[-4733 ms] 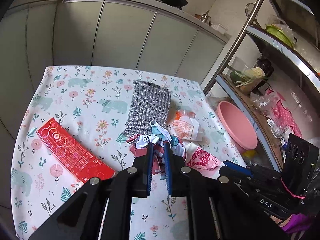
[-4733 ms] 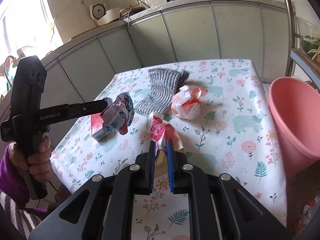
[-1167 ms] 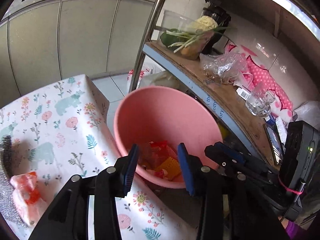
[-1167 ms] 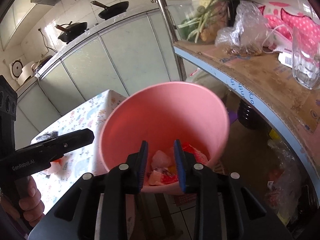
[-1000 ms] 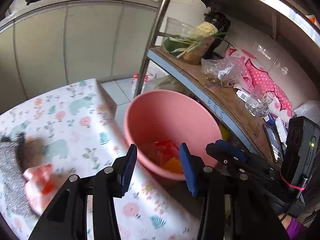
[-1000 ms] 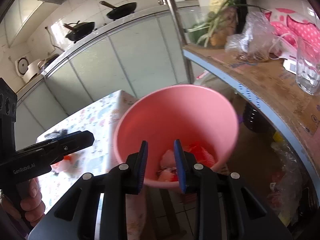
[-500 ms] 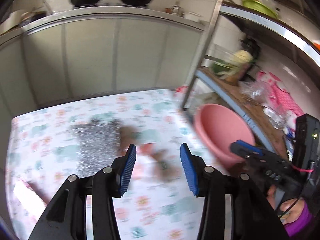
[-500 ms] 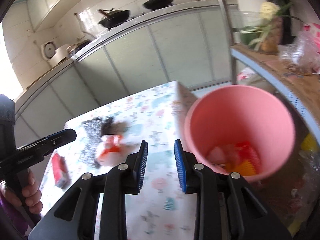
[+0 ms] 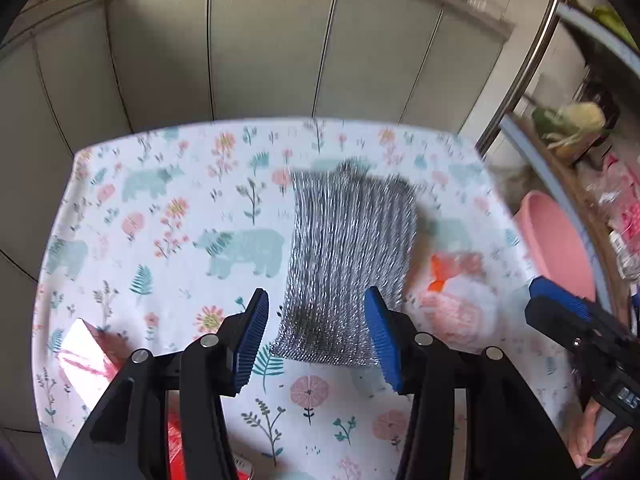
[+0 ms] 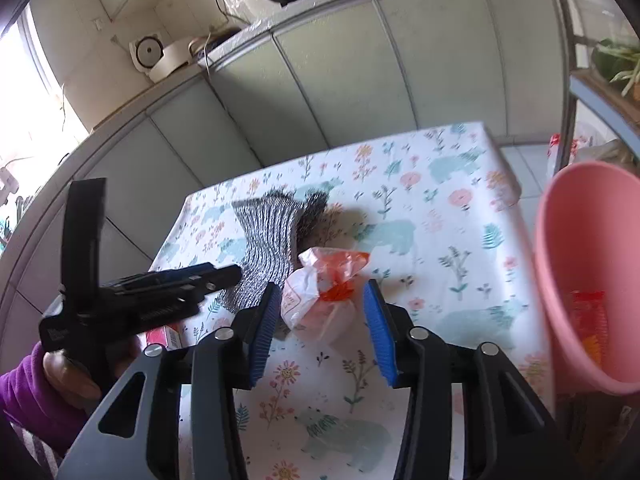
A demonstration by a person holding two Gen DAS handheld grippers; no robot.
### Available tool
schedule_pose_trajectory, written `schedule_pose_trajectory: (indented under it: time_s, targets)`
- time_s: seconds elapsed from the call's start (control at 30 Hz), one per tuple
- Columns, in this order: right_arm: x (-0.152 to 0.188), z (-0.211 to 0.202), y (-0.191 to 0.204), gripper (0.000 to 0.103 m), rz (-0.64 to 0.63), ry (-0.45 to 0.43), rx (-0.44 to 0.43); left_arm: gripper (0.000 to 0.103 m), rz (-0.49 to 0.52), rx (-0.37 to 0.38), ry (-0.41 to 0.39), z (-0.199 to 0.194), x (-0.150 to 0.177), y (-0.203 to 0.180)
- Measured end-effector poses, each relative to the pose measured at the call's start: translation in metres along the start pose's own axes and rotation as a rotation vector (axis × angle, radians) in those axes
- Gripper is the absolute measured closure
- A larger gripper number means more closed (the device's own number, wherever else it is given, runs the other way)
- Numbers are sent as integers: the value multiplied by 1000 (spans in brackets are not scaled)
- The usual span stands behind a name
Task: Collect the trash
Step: 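Grasp the grey knitted scrubber with the left gripper while the right gripper grasps the white-orange bag, then carry the grey scrubber and white-orange bag over the pink bucket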
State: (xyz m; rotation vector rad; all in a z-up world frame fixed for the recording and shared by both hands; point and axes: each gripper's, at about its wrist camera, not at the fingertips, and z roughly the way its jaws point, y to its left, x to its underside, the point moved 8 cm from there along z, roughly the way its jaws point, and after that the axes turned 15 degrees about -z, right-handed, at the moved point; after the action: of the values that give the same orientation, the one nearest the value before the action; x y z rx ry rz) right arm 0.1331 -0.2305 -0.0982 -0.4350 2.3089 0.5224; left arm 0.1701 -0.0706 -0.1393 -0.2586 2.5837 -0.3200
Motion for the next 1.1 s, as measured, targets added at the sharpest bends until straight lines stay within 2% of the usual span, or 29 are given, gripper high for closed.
schedule_pose_trajectory:
  time_s: [0.1,0.17,0.23,0.3,0.4,0.47,0.5,0.63,0.93,1.1]
  targets:
    - [4,15,2,57,4,37,-2,54,12,-31,44,16,9,0]
    - [7,21,3,57,13,54,-6,54,41,-46,23,15,13,-3]
    - [10,27,5,57,24,67,-13,62,53,-71,2,15,16,-3]
    - [12,32,8,57,22,76,-19,82,59,-64,-1,12,19,-3]
    - [12,35,12,57,-8,78,0,90,53,-36,-1,3,21,-3]
    - [12,35,14,59,-29,74,7,92,63,-26,-15,-5,22,-3]
    - [13,34,16,68,-35,73,3,92,67,-20,-23,-11,21,-3]
    - [14,26,17,75,-39,73,9,92,59,20,-57,-36,20,-4]
    - [11,-20,25,79,-55,-12,-3,92,65,68,-148,-94,17,1]
    - [11,-35,22,79,-48,-35,9,92,59,100,-172,-105,14,-7]
